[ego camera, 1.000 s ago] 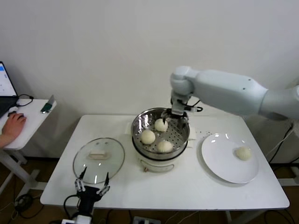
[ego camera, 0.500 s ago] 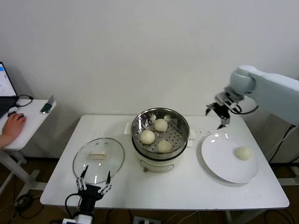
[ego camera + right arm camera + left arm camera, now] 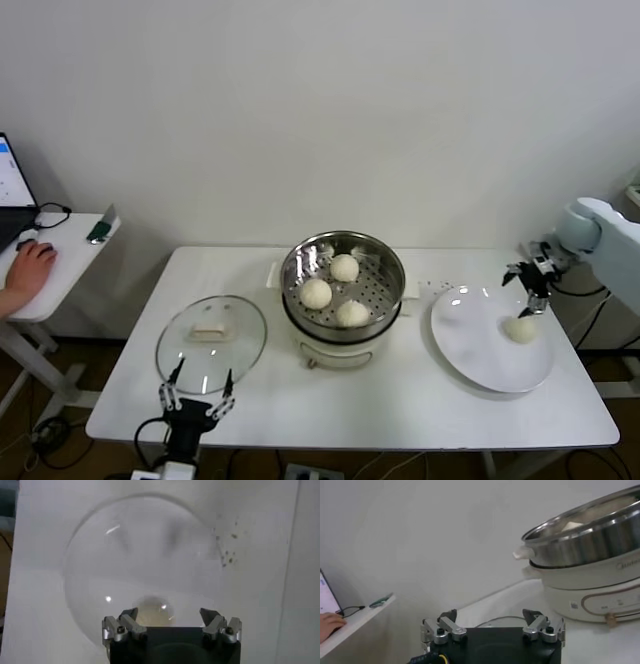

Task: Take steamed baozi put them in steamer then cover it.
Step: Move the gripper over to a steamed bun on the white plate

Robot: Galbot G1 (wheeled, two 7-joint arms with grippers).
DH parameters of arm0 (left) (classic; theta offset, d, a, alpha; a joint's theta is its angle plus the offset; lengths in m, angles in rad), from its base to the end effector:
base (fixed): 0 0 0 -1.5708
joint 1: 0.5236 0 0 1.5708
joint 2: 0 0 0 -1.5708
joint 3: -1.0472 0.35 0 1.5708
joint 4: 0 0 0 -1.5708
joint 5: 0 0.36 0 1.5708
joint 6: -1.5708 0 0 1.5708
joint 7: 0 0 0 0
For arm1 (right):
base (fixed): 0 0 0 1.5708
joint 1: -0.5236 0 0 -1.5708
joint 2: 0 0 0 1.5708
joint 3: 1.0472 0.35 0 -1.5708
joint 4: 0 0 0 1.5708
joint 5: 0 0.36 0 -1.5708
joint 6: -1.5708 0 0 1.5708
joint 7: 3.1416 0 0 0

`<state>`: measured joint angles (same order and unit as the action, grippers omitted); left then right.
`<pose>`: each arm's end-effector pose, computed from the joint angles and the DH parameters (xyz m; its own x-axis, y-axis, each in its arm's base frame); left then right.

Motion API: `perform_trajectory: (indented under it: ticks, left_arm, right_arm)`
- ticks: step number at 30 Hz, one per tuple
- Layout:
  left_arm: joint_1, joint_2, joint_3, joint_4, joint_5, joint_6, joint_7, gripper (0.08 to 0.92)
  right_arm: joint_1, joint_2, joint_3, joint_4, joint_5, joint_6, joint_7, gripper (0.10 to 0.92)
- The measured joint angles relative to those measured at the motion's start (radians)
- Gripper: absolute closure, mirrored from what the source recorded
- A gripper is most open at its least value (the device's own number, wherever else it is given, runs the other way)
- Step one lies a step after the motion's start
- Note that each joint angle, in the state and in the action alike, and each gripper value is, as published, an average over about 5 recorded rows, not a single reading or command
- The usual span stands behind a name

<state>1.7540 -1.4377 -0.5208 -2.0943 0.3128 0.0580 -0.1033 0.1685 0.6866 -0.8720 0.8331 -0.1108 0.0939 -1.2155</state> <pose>0.1276 0.0217 -0.3307 -0.9794 -0.0492 0.1957 0.0378 0.9079 0.4175 0.5583 -0.2917 -0.1575 -0.1292 -0.0125 0.9915 -0.9910 -0.0333 -0.1296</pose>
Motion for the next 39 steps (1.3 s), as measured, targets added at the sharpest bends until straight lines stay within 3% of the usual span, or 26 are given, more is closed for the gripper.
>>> perform_trajectory:
  ticks: [18, 39]
  left_arm:
    - [-0.002, -0.012, -0.004, 0.017, 0.006, 0.003, -0.003, 0.177]
    - [-0.003, -0.012, -0.006, 0.028, 0.009, -0.001, -0.003, 0.177]
  right_arm:
    - [-0.138, 0.130, 0.191, -0.256, -0.184, 0.058, 0.008, 0.203]
    - [-0.150, 0.216, 0.255, -0.381, -0.288, 0.103, 0.017, 0.233]
